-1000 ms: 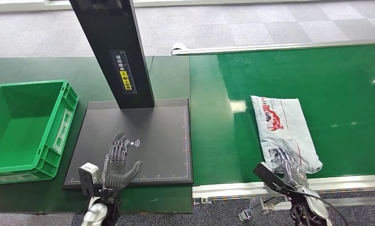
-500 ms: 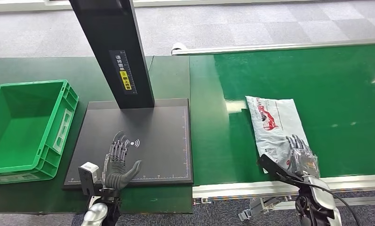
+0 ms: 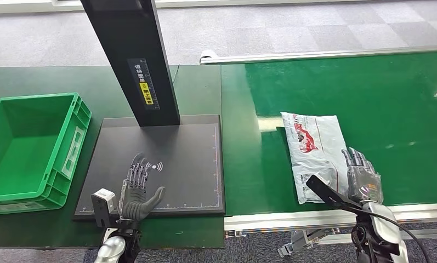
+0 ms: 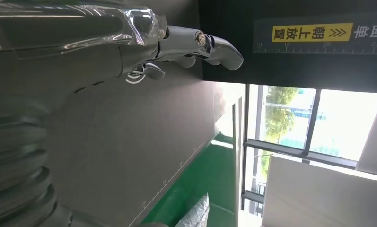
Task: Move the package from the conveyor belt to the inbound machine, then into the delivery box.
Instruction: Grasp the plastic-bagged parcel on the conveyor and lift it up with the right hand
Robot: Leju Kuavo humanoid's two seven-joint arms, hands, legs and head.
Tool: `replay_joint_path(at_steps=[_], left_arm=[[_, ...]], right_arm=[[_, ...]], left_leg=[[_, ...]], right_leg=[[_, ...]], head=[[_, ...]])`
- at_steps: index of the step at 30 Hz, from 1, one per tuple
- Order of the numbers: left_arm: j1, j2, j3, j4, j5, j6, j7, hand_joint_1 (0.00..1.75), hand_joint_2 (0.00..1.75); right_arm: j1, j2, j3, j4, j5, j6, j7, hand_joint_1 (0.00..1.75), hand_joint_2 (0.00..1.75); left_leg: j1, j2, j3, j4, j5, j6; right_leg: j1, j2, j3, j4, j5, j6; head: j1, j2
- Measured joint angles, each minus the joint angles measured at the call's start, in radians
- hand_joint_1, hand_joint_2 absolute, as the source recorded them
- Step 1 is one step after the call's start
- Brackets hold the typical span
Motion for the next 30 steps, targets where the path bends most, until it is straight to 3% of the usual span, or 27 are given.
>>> replay_joint_path(at_steps=[6,11,18,26,30], left_arm=[[0.005,0.002,0.003,-0.006,0.0,0.012,0.003,0.0,1.75],[0.014,0.002,0.005,-0.017,0.003,0.011,0.01,0.0,1.75],[0.006,0.002,-0.001,-0.017,0.003,0.01,0.021,0.0,1.75],[0.002,-0.001,-0.002,-0.015,0.011,0.009,0.029,0.0,1.75],[0.002,-0.001,-0.002,-0.009,0.014,0.009,0.029,0.0,1.75]], right_arm=[[-0.011,-0.008,0.013,0.012,-0.051,0.051,-0.003,0.0,1.75],[-0.056,0.007,0.042,0.151,-0.118,0.077,-0.051,0.0,1.75],[-0.13,0.055,0.103,0.345,-0.115,0.067,-0.066,0.0,1.75],[-0.183,0.084,0.144,0.444,-0.143,0.064,-0.078,0.0,1.75],[-0.198,0.089,0.156,0.469,-0.156,0.066,-0.078,1.75,1.75]], left_leg=[[0.0,0.0,0.0,0.0,0.0,0.0],[0.0,0.0,0.0,0.0,0.0,0.0],[0.0,0.0,0.0,0.0,0.0,0.0],[0.0,0.001,0.001,0.0,0.0,0.0],[0.0,0.001,0.001,0.0,0.0,0.0]], right_leg=[[0.0,0.0,0.0,0.0,0.0,0.0],[0.0,0.0,0.0,0.0,0.0,0.0],[0.0,0.0,0.0,0.0,0.0,0.0],[0.0,0.0,0.0,0.0,0.0,0.0],[0.0,0.0,0.001,0.0,0.0,0.0]], head=[[0.0,0.0],[0.0,0.0],[0.0,0.0],[0.0,0.0],[0.0,0.0]])
